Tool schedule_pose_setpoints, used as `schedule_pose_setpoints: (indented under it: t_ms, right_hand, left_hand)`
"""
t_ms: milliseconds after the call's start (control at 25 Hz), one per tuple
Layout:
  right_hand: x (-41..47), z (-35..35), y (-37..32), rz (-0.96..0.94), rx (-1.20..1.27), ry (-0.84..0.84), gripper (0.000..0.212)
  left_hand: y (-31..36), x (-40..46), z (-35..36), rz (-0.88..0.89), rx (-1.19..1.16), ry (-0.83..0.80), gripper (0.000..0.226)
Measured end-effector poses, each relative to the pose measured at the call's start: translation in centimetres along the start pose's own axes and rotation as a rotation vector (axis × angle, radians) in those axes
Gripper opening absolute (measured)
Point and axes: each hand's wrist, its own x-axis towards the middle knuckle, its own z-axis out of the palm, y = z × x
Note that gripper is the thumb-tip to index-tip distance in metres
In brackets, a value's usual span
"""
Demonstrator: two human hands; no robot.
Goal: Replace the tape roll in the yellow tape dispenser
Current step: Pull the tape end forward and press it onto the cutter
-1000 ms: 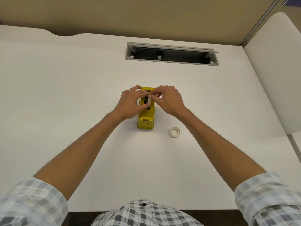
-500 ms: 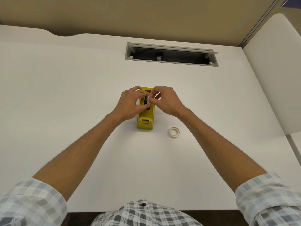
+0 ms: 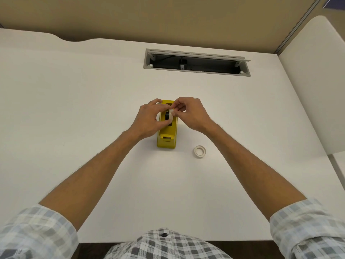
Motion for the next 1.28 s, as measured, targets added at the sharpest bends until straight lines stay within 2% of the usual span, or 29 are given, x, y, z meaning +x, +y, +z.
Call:
schedule_pose_setpoints:
  t_ms: [240,400,600,880,1280]
  right_hand:
    - [0.1,-0.1,-0.2,0.009,-0.12,-0.005,0.014]
    - [0.3,-0.6,-0.5,-0.029,-0.284,-0.021,0.015]
    - [0.7,-0.8,-0.8,-0.037,-0.461,-0.053,0.018]
    - [0.7,-1.0,-0.6,-0.013,-0.393,-0.064,0.017]
    - [0.8,-1.6,-1.3,-0.07,-0.5,-0.08,0.017]
  left_hand:
    - [-0.1,0.0,0.0,-0.026,-0.016,0.002,0.046]
    - [0.0,-0.2,0.0,-0.021,-0.047,0.009,0.056]
    - [0.2,-0.2,0.0,-0.026,-0.018,0.001,0.048]
    - [0.1,-0.5,0.6,-0.052,-0.058,0.005,0.048]
    - [0.1,-0.3,0.8,-0.13,-0.171,0.031,0.036]
